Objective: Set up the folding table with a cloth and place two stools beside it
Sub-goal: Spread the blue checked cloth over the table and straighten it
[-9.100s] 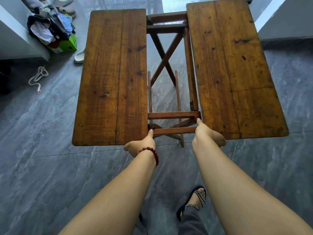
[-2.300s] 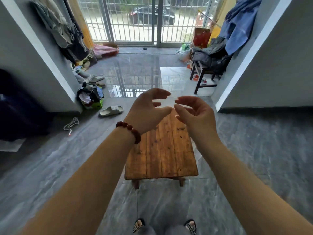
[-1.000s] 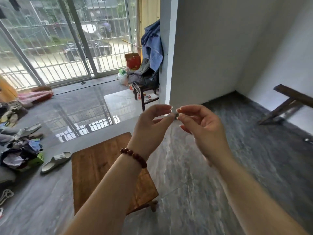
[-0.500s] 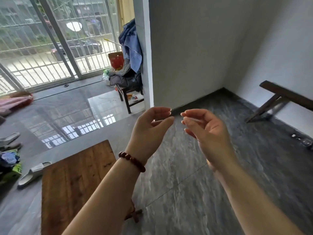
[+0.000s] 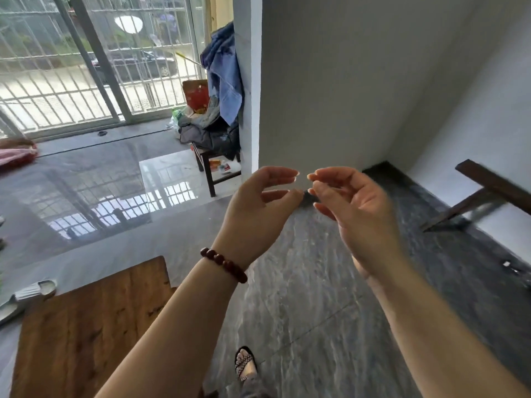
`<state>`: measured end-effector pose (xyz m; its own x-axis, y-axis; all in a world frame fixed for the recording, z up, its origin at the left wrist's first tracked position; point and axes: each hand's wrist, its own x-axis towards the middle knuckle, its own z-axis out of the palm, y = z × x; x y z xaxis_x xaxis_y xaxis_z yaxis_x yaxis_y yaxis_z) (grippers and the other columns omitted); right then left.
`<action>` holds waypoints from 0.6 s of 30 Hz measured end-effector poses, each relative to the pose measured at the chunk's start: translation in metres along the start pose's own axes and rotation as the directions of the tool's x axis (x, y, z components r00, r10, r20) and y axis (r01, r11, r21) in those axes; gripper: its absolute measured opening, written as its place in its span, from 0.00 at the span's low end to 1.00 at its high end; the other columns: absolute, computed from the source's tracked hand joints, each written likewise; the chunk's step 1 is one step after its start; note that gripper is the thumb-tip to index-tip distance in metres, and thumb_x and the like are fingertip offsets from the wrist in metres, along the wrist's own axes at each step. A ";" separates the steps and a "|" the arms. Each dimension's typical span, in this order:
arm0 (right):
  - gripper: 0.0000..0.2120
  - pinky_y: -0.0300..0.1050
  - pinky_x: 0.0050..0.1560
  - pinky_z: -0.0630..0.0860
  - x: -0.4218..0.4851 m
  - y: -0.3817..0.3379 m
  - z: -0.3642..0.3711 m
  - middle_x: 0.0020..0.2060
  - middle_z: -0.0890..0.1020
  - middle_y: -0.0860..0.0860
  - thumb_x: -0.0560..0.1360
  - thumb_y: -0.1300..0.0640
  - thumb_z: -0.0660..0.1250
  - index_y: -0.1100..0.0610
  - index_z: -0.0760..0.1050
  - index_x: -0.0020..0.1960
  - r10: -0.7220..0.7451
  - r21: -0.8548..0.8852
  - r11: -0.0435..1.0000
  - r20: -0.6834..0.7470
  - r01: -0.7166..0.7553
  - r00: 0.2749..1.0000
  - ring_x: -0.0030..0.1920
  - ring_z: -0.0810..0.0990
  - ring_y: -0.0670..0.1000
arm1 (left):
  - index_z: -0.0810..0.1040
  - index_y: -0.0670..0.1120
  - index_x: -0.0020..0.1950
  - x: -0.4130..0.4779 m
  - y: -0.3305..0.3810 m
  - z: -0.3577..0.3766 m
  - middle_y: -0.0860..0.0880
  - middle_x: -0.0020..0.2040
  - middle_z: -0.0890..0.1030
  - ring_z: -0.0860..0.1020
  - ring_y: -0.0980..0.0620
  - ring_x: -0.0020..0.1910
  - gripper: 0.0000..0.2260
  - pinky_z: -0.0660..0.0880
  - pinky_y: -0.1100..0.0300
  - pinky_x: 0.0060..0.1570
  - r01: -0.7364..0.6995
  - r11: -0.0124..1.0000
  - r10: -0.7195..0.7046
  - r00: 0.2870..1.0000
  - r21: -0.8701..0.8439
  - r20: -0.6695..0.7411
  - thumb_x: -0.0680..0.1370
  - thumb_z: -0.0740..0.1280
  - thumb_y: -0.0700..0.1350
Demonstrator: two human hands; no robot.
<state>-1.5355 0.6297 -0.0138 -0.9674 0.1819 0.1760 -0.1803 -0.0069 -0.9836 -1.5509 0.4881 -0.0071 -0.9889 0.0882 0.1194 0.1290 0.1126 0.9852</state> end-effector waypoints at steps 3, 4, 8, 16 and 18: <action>0.04 0.36 0.44 0.77 0.059 0.001 0.013 0.46 0.85 0.45 0.70 0.52 0.71 0.45 0.80 0.44 -0.005 0.024 1.000 0.013 0.005 1.000 0.48 0.83 0.45 | 0.78 0.53 0.54 0.058 0.001 -0.010 0.57 0.53 0.80 0.80 0.62 0.47 0.10 0.73 0.75 0.40 -0.004 1.000 0.004 1.000 0.018 -0.003 0.74 0.69 0.43; 0.04 0.36 0.43 0.77 0.078 0.003 0.019 0.46 0.85 0.45 0.71 0.53 0.71 0.45 0.80 0.44 -0.007 0.024 1.000 0.019 0.007 1.000 0.48 0.83 0.45 | 0.78 0.51 0.54 0.077 0.000 -0.014 0.56 0.53 0.80 0.80 0.62 0.46 0.10 0.73 0.75 0.39 0.001 1.000 -0.001 1.000 0.012 -0.008 0.74 0.69 0.43; 0.05 0.39 0.46 0.77 0.145 0.011 0.041 0.45 0.85 0.45 0.72 0.57 0.71 0.46 0.80 0.44 -0.023 0.001 1.000 0.049 0.023 0.999 0.47 0.83 0.44 | 0.78 0.49 0.55 0.145 -0.004 -0.029 0.54 0.52 0.80 0.78 0.66 0.41 0.10 0.71 0.77 0.36 0.015 1.000 -0.015 0.999 0.008 -0.042 0.74 0.69 0.41; 0.05 0.38 0.46 0.77 0.248 0.037 0.068 0.46 0.84 0.44 0.68 0.50 0.71 0.41 0.80 0.42 -0.011 0.028 1.000 0.105 0.008 0.994 0.48 0.83 0.44 | 0.79 0.51 0.55 0.239 -0.036 -0.045 0.57 0.51 0.81 0.78 0.66 0.45 0.10 0.70 0.80 0.36 0.079 0.996 -0.073 0.991 0.052 -0.116 0.74 0.69 0.46; 0.04 0.41 0.47 0.77 0.278 0.050 0.075 0.46 0.84 0.44 0.71 0.54 0.71 0.44 0.80 0.43 0.011 0.035 0.999 0.119 -0.015 0.993 0.48 0.83 0.45 | 0.79 0.51 0.55 0.265 -0.045 -0.046 0.56 0.51 0.81 0.79 0.64 0.44 0.10 0.70 0.80 0.37 0.113 0.992 -0.104 0.986 0.063 -0.134 0.74 0.69 0.47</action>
<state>-1.8268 0.6066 -0.0111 -0.9836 0.0633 0.1688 -0.1717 -0.0439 -0.9842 -1.8223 0.4604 -0.0143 -0.9978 -0.0573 0.0321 0.0210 0.1841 0.9827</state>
